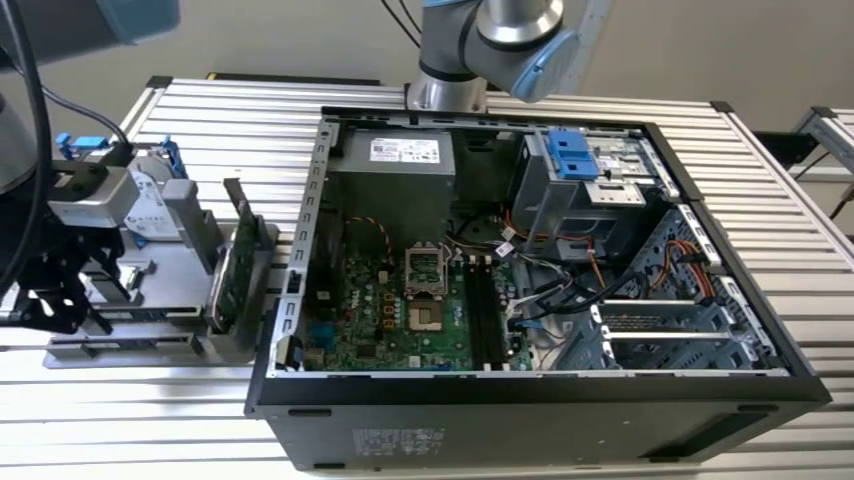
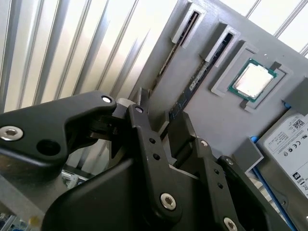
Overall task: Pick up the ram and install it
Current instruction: 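Pick up the ram and move it above insertion slot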
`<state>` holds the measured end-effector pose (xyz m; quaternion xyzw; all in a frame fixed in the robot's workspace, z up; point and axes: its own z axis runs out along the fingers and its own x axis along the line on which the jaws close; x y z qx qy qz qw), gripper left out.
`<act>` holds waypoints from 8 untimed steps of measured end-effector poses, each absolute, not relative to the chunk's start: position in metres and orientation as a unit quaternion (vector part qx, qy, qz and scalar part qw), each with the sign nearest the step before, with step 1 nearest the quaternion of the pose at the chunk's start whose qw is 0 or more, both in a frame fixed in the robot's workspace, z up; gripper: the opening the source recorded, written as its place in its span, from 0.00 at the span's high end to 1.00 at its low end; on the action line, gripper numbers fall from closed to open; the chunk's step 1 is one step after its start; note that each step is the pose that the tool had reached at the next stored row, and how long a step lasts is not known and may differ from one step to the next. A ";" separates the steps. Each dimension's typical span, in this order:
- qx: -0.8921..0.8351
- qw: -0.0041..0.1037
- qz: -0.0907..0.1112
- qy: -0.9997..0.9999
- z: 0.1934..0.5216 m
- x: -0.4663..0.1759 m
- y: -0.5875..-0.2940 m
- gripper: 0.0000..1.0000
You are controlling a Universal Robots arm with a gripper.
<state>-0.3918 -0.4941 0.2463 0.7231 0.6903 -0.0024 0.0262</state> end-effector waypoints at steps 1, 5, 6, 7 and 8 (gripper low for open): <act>0.723 0.026 -0.002 0.691 0.245 -0.392 -0.494 0.00; 0.722 0.026 -0.003 0.691 0.241 -0.392 -0.494 0.00; 0.722 0.026 -0.003 0.691 0.240 -0.392 -0.494 0.00; 0.722 0.026 -0.003 0.691 0.239 -0.392 -0.494 0.00; 0.722 0.026 -0.003 0.692 0.238 -0.392 -0.494 0.00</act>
